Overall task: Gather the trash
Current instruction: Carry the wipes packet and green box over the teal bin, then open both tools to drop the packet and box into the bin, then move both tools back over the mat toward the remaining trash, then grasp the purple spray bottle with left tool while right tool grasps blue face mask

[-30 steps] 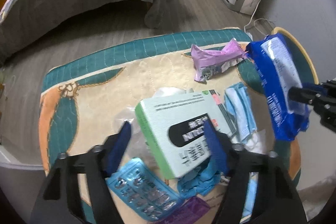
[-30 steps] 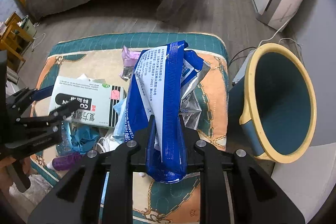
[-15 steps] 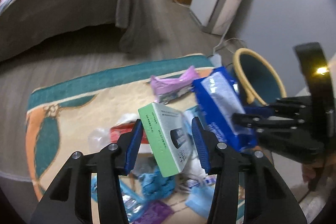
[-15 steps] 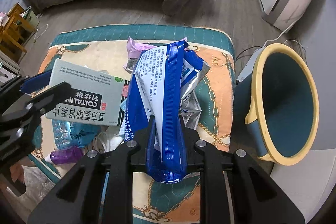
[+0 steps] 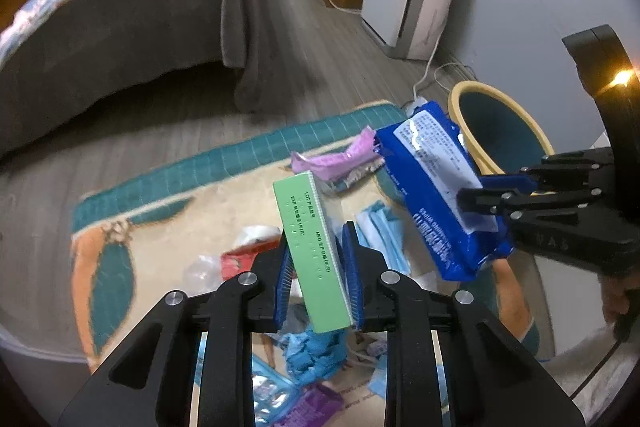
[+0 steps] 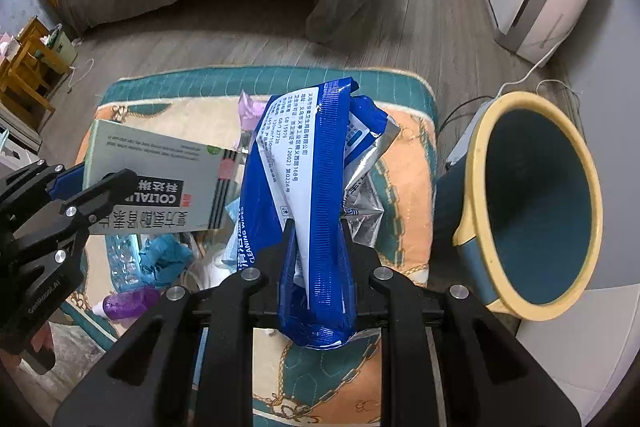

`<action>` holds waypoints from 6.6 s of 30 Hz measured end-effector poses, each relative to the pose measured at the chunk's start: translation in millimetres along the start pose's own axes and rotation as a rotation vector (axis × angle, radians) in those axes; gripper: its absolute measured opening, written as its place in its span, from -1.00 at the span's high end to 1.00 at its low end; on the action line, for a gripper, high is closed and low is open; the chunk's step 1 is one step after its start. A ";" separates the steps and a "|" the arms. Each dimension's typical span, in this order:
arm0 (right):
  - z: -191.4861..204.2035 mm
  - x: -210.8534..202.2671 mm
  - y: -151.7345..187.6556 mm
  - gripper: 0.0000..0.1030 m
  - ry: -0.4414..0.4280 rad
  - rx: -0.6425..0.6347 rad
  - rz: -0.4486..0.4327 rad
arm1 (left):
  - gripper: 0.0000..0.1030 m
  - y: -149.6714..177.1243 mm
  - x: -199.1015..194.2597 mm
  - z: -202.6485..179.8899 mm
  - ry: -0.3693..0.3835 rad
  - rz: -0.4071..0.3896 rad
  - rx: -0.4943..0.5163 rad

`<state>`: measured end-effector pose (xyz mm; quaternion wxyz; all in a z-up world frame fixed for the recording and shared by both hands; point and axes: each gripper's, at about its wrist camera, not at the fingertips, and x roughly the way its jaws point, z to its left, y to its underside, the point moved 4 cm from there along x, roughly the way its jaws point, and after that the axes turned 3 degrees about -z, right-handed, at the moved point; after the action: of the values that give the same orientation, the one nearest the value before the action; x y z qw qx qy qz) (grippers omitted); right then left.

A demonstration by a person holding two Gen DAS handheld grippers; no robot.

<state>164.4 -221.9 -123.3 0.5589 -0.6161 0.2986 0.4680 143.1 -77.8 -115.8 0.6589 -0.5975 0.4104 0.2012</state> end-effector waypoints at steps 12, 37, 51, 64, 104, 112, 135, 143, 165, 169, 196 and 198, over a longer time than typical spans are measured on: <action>-21.5 -35.5 -15.6 0.62 0.008 0.029 -0.112 | 0.62 -22.0 -27.8 -9.7 -0.023 -0.104 0.058; -162.4 -59.7 -12.7 0.63 0.177 0.247 -0.177 | 0.62 -45.1 -56.4 -75.9 0.069 -0.212 0.139; -222.5 -27.4 12.4 0.63 0.188 0.404 -0.087 | 0.62 -73.6 -13.7 -162.8 0.191 -0.145 0.254; -261.6 4.6 34.2 0.62 0.217 0.530 -0.008 | 0.62 -103.5 47.6 -216.9 0.228 -0.098 0.301; -177.1 -66.5 -12.0 -0.88 0.242 0.345 -0.230 | -0.90 -48.5 -59.9 -8.4 -0.165 -0.146 -0.048; -84.4 -87.8 -16.5 -0.89 0.181 0.237 -0.270 | -0.90 7.9 -97.0 20.3 -0.189 -0.135 -0.071; 62.3 -20.3 21.7 -0.89 0.149 0.083 -0.107 | -0.90 72.8 -86.4 61.1 -0.154 -0.078 -0.089; 54.6 -1.7 16.9 -0.89 0.174 0.099 -0.079 | -0.90 83.8 -71.1 61.5 -0.136 -0.022 -0.079; 33.1 17.4 18.9 -0.89 0.171 0.148 -0.019 | -0.86 124.3 -18.1 21.1 -0.056 0.164 0.004; 34.5 18.8 16.8 -0.88 0.166 0.141 -0.022 | -0.81 126.4 -16.1 19.7 -0.046 0.171 -0.007; 38.1 61.6 11.9 -0.05 0.066 0.147 0.068 | 0.34 137.9 19.0 23.4 0.005 0.269 0.006; 40.6 67.0 11.8 0.05 0.053 0.146 0.081 | 0.34 137.6 19.3 23.5 0.009 0.269 -0.002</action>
<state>169.8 -174.6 -186.5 0.5747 -0.5734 0.3711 0.4508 57.5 -31.6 -217.7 0.6236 -0.5387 0.4894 0.2854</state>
